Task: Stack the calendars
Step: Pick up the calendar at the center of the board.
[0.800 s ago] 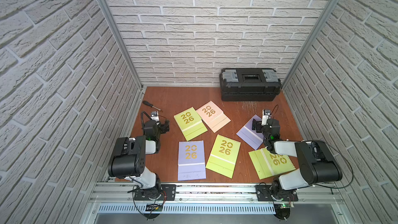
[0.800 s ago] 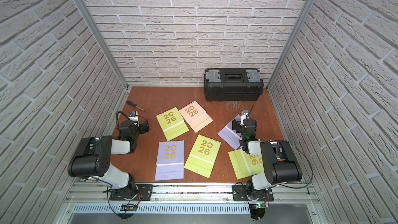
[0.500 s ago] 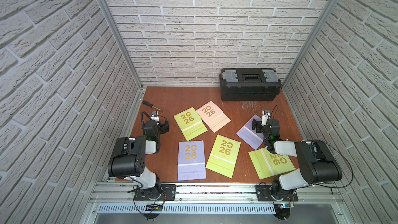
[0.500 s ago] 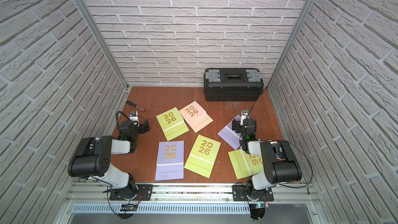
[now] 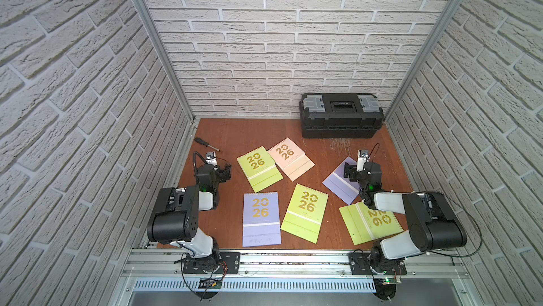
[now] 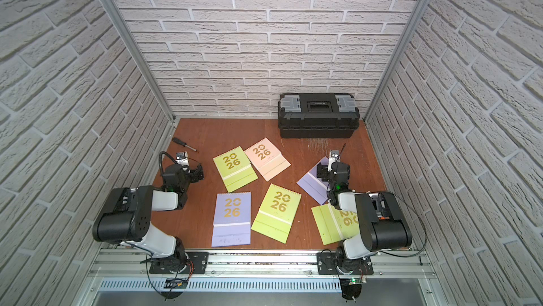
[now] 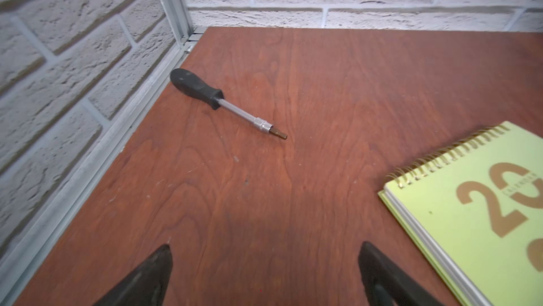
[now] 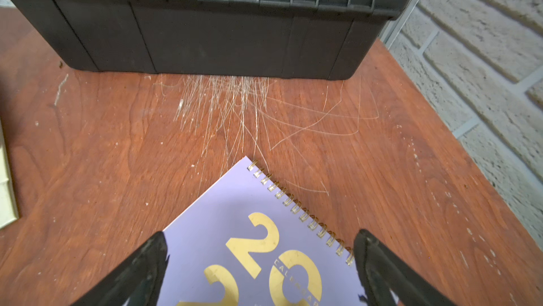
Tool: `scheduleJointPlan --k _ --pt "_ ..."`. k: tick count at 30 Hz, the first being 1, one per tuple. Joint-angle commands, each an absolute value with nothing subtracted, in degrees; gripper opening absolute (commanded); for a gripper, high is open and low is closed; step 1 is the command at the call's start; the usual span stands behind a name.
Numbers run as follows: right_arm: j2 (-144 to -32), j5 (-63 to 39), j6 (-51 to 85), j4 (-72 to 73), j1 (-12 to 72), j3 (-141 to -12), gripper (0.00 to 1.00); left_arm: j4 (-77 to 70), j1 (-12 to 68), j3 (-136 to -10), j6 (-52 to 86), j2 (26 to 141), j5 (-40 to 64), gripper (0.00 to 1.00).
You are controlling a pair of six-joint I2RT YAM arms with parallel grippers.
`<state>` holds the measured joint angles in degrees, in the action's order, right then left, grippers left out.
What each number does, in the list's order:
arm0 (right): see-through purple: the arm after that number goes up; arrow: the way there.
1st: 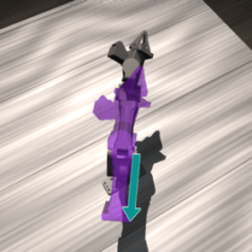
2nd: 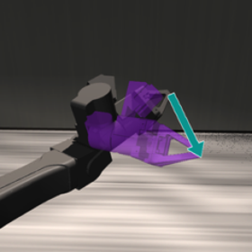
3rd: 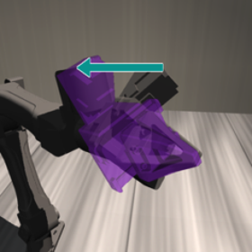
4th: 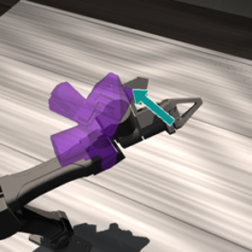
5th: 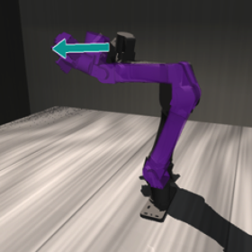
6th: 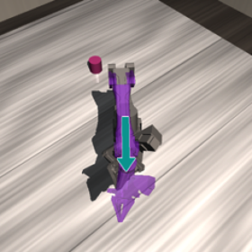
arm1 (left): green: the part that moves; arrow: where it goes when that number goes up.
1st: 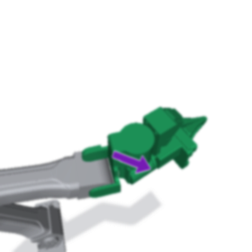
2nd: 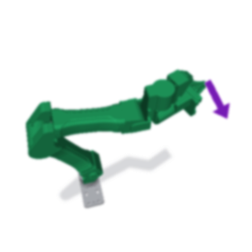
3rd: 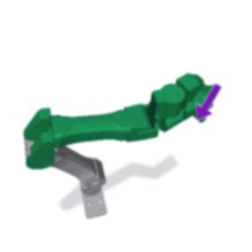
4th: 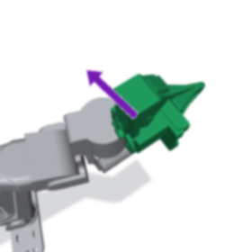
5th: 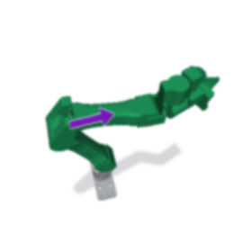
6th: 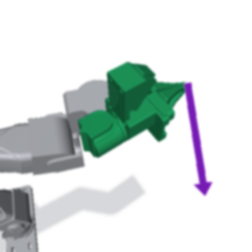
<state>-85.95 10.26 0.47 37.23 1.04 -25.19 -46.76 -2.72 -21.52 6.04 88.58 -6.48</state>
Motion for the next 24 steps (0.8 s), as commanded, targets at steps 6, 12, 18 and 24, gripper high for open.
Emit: scheduleJointPlan --k 6,12,18,24 --pt "-78.9 16.2 10.3 -16.8 2.3 -57.8 0.97 2.9 0.8 -45.8 8.4 71.5 -19.4 0.98" --pt "-73.6 17.2 19.8 -38.4 10.1 -67.1 0.96 36.8 6.9 -60.9 16.8 69.3 -22.3 0.98" --pt "-66.7 11.2 34.8 -48.5 25.2 -64.0 0.94 53.7 11.1 -60.5 32.3 64.0 -15.3 0.98" --pt "-67.7 10.4 51.9 -41.8 45.7 -57.1 0.94 59.3 16.2 -54.2 45.7 58.7 -10.1 0.96"
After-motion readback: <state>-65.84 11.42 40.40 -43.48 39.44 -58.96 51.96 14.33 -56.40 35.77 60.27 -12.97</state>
